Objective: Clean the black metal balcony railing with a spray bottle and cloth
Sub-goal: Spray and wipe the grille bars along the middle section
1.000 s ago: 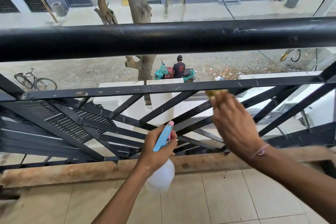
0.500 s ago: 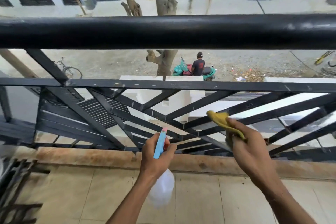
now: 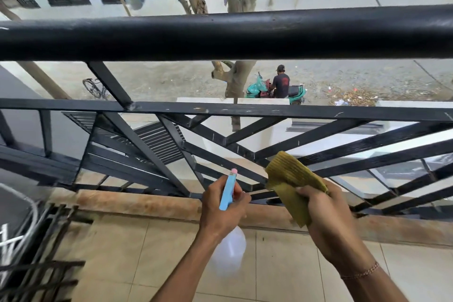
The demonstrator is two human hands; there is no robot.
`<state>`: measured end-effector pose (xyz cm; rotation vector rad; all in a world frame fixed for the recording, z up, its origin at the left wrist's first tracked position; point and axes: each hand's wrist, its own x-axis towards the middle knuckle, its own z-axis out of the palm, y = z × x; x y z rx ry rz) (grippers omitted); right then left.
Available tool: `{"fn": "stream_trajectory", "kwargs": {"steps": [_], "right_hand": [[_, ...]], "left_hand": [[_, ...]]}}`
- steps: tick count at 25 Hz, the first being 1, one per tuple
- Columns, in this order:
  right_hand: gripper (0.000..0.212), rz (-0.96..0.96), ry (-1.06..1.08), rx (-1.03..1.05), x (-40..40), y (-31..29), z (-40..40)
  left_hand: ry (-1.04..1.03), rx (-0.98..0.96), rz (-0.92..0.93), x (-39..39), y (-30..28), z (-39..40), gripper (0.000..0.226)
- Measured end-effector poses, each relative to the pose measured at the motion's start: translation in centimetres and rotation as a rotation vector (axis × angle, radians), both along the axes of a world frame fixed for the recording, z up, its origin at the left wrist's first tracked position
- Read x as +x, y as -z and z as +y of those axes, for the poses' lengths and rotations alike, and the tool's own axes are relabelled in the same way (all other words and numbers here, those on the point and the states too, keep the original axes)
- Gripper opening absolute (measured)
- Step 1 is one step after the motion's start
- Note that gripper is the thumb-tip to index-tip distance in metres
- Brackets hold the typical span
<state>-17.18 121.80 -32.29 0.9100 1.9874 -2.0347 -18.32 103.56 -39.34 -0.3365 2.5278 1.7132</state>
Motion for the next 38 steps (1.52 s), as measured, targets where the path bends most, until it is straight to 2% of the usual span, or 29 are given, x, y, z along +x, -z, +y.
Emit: {"fn": "stream_trajectory", "kwargs": {"steps": [3, 9, 15, 21, 26, 29, 30, 32, 34, 36, 38], "right_hand": [[0.026, 0.021, -0.034, 0.032, 0.5, 0.1, -0.5], [0.025, 0.021, -0.057, 0.037, 1.2, 0.1, -1.2], [0.028, 0.049, -0.092, 0.061, 1.1, -0.1, -2.8], [0.034, 0.157, -0.163, 0.063, 1.0, -0.5, -4.5], [0.042, 0.287, -0.202, 0.069, 1.2, -1.2, -6.3], [0.038, 0.4, -0.208, 0.094, 0.7, -2.0, -8.1], [0.038, 0.445, -0.209, 0.128, 0.2, -2.0, -8.9], [0.053, 0.517, -0.252, 0.254, -1.7, -1.8, -11.0], [0.069, 0.482, -0.4, 0.388, -4.6, -0.9, -13.4], [0.065, 0.394, -0.551, 0.476, -7.1, -0.3, -16.1], [0.059, 0.315, -0.598, 0.566, -8.5, 0.0, -17.9]], "left_hand": [[0.015, -0.032, 0.023, 0.0, -0.2, -0.1, 0.025], [0.027, -0.018, 0.016, -0.1, -0.4, -0.6, 0.021], [-0.083, -0.049, 0.051, -0.2, -2.0, -1.7, 0.024], [-0.11, -0.062, 0.127, -0.3, -3.2, -3.2, 0.024], [-0.109, -0.095, 0.118, -0.7, -4.0, -3.8, 0.025], [-0.089, -0.036, 0.108, -0.7, -4.4, -4.2, 0.021], [-0.087, -0.038, 0.116, -0.7, -4.6, -4.4, 0.02], [-0.096, -0.04, 0.155, -0.7, -4.8, -5.1, 0.015], [-0.114, -0.05, 0.176, -0.7, -4.8, -6.0, 0.019], [-0.142, -0.046, 0.15, -0.5, -4.8, -7.1, 0.033], [-0.17, -0.051, 0.138, -0.4, -4.6, -8.1, 0.03]]}}
